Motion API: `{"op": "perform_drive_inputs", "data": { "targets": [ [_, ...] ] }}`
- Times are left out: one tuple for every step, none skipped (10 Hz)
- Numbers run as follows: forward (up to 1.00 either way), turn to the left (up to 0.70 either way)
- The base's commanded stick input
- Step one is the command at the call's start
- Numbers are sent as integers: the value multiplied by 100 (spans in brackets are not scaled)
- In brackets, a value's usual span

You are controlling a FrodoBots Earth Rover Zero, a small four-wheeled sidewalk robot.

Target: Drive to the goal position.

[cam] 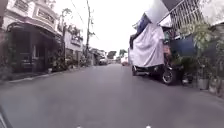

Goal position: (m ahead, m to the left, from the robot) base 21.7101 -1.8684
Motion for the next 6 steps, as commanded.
{"op": "perform_drive_inputs", "data": {
  "targets": [
    [100,0],
    [100,0],
    [100,0],
    [100,0],
    [100,0],
    [100,0]
  ]
}}
